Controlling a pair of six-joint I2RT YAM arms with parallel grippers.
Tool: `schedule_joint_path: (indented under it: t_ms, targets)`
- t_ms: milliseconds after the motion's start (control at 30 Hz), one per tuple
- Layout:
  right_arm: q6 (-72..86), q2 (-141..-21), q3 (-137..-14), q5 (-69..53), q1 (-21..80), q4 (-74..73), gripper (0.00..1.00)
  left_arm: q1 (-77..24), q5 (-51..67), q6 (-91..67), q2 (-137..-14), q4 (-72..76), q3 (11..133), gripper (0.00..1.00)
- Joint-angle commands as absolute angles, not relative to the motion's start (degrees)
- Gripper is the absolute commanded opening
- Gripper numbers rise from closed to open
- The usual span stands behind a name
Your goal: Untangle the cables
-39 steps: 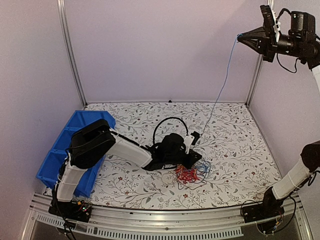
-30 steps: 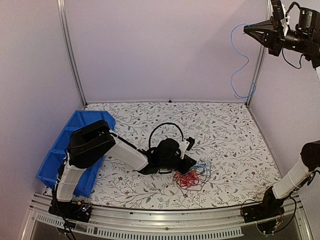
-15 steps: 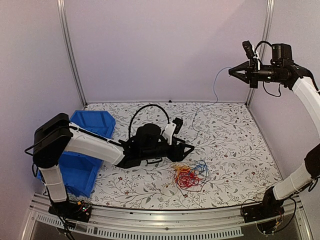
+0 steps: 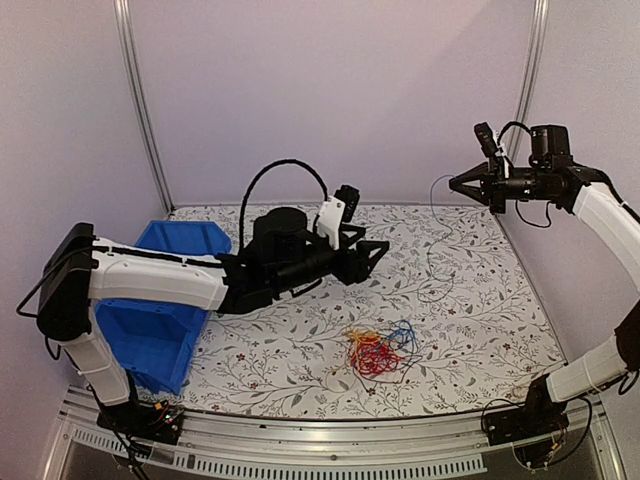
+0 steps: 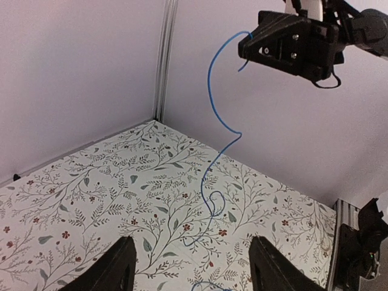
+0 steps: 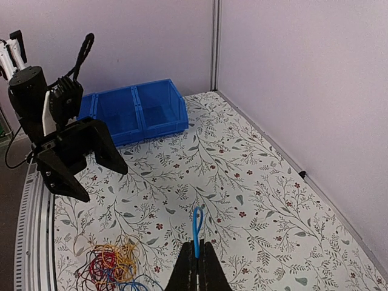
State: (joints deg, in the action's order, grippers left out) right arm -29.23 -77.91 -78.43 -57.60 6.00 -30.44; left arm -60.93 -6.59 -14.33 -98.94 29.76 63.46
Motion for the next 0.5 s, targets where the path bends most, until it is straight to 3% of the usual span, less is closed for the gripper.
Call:
schedule_joint_path:
  t_ms: [0,167,467]
  targets:
    - [-27.9,-75.3,-76.3,-59.1,6.8,-28.3,0.00,-61.3,-4.5,-8.7,-102.3,25.6,70.0,0.65]
    - [-27.4,-74.2,-75.5,-59.3,7.3,-28.7,0.00,-61.6,4.0,-8.8,-108.3,23.3,78.1,0.63]
    - [-28.1,-73.3,-76.7,-60.4,8.8,-31.2,0.00,-62.2,4.0,-5.6,-118.3,14.3,89.1,0.60]
